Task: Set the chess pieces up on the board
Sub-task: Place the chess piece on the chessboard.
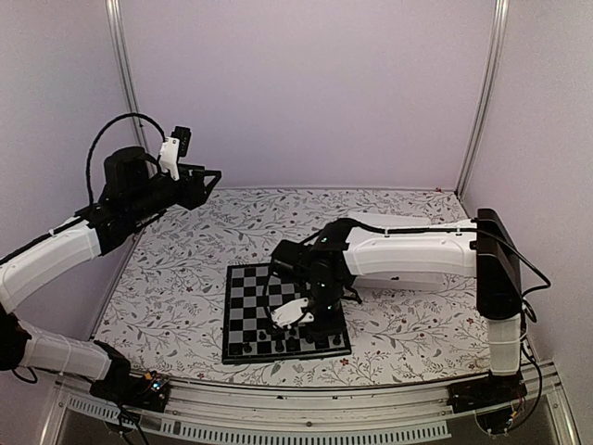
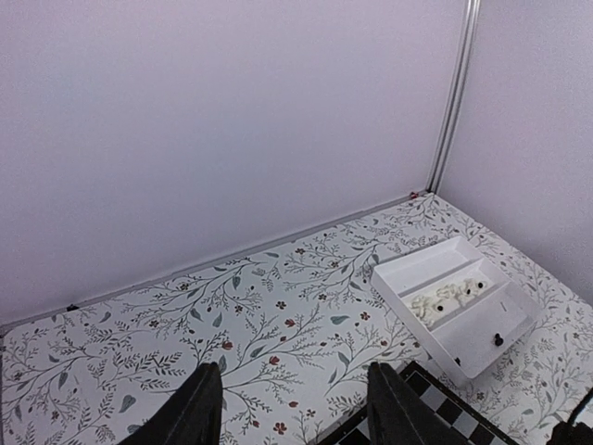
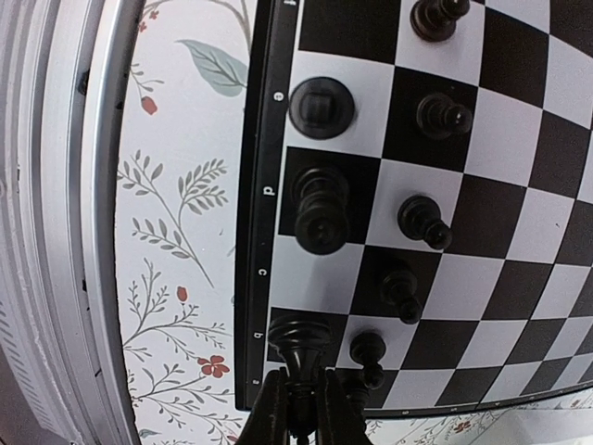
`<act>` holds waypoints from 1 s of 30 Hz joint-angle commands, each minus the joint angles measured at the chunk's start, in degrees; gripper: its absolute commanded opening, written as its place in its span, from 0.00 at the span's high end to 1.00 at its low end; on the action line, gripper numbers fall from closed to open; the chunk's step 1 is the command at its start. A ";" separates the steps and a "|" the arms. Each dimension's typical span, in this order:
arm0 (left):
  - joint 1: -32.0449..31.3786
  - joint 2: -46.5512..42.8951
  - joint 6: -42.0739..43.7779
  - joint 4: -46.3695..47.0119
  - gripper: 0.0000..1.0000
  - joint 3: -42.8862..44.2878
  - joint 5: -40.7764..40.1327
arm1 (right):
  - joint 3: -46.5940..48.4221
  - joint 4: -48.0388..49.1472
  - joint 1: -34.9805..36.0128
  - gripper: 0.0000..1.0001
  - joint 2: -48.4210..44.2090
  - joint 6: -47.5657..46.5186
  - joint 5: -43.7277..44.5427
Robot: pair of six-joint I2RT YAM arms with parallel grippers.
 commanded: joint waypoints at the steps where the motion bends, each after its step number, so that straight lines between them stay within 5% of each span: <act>1: 0.44 -0.03 0.65 -0.07 0.45 0.45 -0.33 | 1.45 -0.67 0.99 0.93 1.38 0.50 0.56; 30: 0.45 1.12 -0.24 -0.25 0.45 0.63 1.44 | 2.96 1.04 1.30 0.82 4.29 1.47 1.01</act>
